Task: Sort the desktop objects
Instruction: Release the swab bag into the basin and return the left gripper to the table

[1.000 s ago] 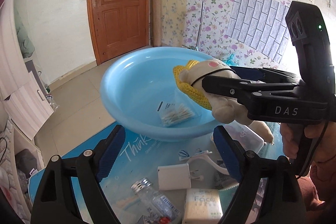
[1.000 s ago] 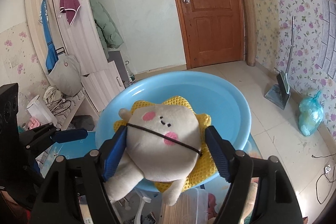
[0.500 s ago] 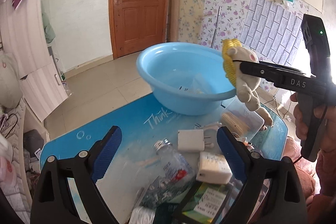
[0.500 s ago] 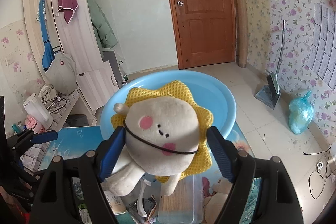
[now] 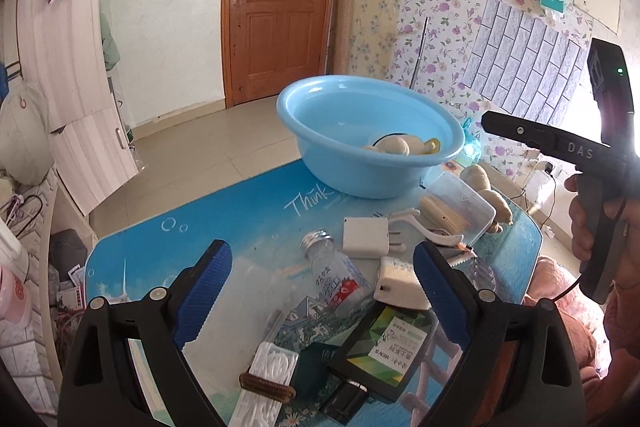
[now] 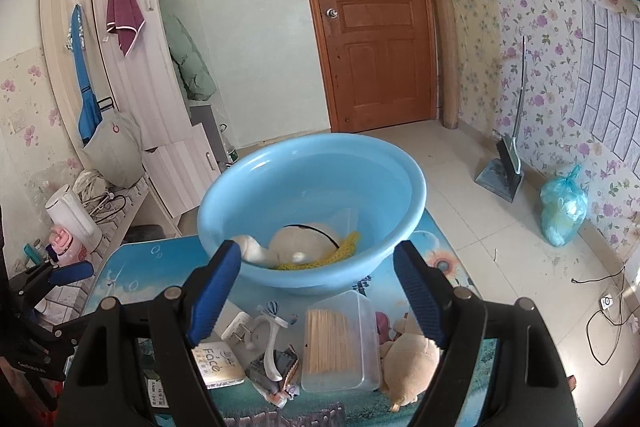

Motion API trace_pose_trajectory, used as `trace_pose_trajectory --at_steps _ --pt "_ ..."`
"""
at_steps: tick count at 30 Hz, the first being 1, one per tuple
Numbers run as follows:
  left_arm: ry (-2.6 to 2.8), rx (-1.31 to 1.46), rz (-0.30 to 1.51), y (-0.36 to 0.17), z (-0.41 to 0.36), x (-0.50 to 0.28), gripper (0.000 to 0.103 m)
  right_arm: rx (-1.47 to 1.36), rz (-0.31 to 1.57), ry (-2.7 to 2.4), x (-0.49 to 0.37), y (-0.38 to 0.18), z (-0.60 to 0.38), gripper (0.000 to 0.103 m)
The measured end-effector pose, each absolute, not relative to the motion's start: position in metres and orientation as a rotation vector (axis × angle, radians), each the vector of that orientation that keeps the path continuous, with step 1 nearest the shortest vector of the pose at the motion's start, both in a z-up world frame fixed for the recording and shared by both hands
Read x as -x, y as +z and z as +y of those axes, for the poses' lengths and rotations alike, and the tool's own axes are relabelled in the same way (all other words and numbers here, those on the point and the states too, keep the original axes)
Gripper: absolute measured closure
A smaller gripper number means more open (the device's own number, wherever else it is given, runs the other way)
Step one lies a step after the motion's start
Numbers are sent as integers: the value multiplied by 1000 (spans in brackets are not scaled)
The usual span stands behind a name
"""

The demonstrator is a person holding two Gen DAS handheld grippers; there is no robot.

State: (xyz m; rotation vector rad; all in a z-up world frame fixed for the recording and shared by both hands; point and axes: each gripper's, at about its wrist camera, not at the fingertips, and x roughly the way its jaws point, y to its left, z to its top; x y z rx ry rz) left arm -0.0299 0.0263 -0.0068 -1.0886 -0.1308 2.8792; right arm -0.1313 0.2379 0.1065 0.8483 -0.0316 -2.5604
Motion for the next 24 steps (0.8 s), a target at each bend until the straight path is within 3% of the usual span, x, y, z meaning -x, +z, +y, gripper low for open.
trace_pose_trajectory --at_steps 24 --pt "2844 1209 -175 -46 29 -2 11 -974 -14 -2512 86 66 252 24"
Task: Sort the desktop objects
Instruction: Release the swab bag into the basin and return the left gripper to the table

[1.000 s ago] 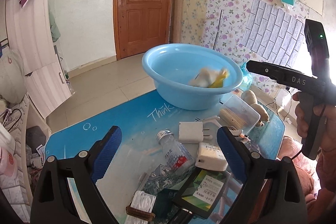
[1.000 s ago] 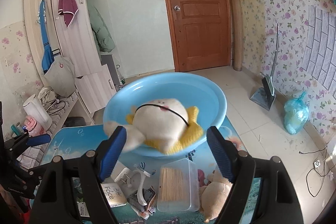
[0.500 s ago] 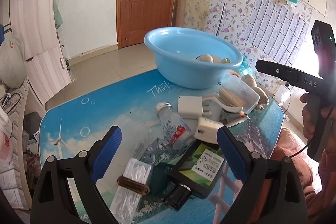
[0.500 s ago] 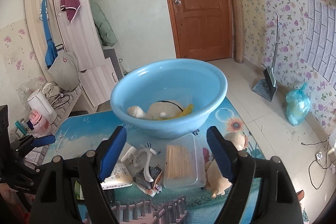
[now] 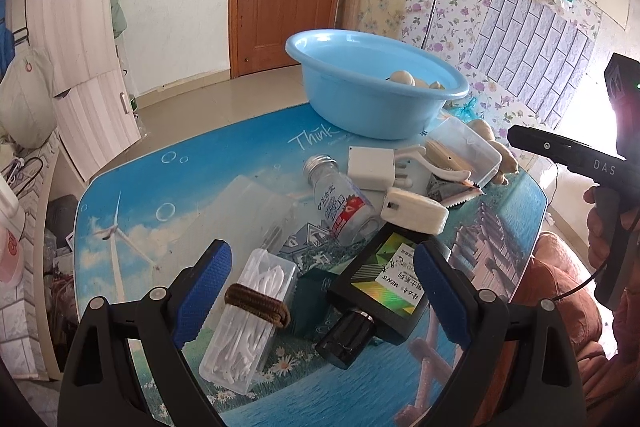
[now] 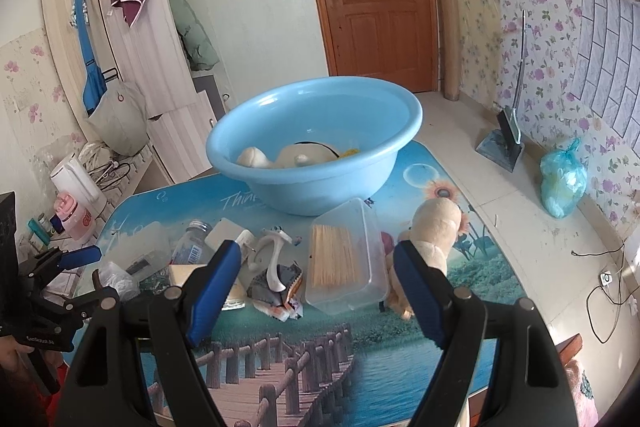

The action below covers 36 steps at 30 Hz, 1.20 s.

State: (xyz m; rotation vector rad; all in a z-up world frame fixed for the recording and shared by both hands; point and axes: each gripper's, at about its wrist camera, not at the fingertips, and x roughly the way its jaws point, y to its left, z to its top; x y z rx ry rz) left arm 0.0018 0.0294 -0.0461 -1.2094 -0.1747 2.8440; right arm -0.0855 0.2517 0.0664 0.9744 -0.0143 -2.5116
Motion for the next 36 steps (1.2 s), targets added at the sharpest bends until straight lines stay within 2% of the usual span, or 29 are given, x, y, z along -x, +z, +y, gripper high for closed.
trace_pose_trajectory --at_steps 16,36 --pt "2840 1224 -147 -50 34 -4 11 -1049 -28 -2491 81 49 260 24" --pt "2864 1249 -209 -60 17 -7 11 -1066 -29 -2484 83 46 257 24"
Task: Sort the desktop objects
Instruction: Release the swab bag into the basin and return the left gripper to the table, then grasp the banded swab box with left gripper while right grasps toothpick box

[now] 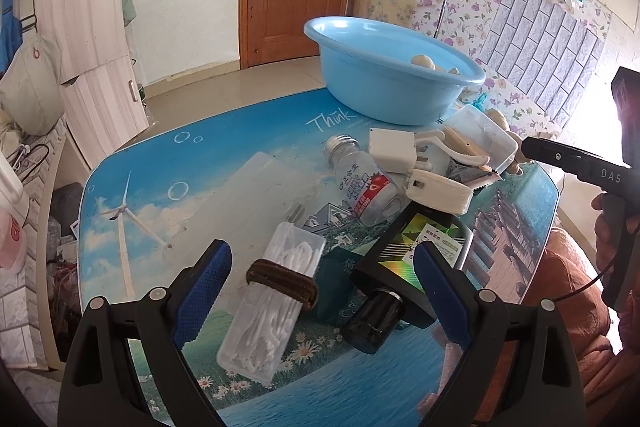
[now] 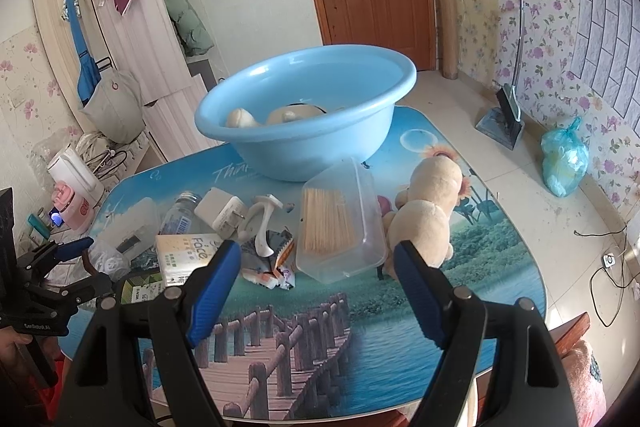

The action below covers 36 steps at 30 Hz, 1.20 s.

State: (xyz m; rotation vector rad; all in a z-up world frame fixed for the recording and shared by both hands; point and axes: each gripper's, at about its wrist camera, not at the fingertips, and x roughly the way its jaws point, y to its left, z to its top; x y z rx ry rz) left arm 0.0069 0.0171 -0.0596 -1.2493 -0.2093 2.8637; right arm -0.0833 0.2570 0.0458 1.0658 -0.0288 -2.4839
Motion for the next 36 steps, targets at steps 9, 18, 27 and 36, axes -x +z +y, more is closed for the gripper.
trace_pose_trajectory --at_steps 9,18,27,36 --pt "2880 1240 -269 -61 3 -13 11 -1060 -25 -2488 83 47 256 24" --pt "2861 1280 -271 -71 -5 -23 17 -1064 -22 -2499 84 45 257 24" --pt "2825 1315 -224 -78 -4 -31 62 -1075 2 -2502 90 39 254 24" --pt "2794 1338 -196 -89 -1 -26 68 -1064 106 -2528 108 33 240 24"
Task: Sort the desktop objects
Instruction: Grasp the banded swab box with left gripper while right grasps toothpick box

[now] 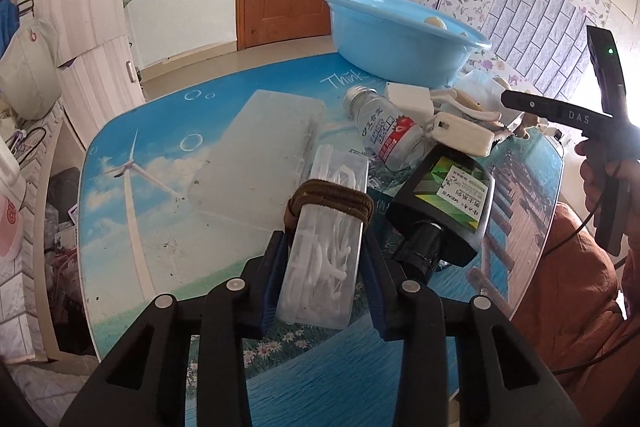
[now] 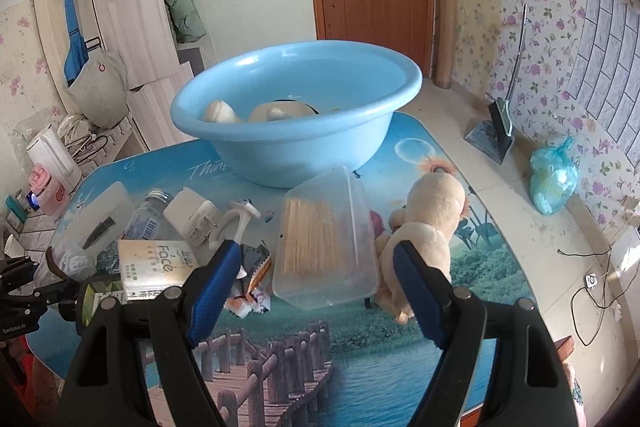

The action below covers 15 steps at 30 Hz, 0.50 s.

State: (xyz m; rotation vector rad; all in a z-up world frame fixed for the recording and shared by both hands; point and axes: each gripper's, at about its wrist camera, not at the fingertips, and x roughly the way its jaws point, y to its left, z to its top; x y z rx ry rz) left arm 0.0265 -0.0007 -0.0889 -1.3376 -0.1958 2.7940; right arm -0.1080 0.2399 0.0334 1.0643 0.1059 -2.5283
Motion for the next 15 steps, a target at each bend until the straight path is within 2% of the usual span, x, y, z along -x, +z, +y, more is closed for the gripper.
trace_pose_trajectory --at_steps 6,7,8,9,15 --pt "2796 1320 -220 -90 -3 -26 71 -1075 139 -2514 112 28 234 24" --pt "2797 1313 -220 -89 -3 -27 71 -1075 143 -2508 112 27 234 30" --pt "2798 1307 -217 -88 -2 -27 71 -1077 143 -2499 112 27 233 42" --pt "2800 1301 -216 -87 -3 -28 72 -1095 161 -2502 112 25 232 62" --pt "2798 1301 -212 -87 -4 -28 72 -1103 115 -2490 112 28 242 86"
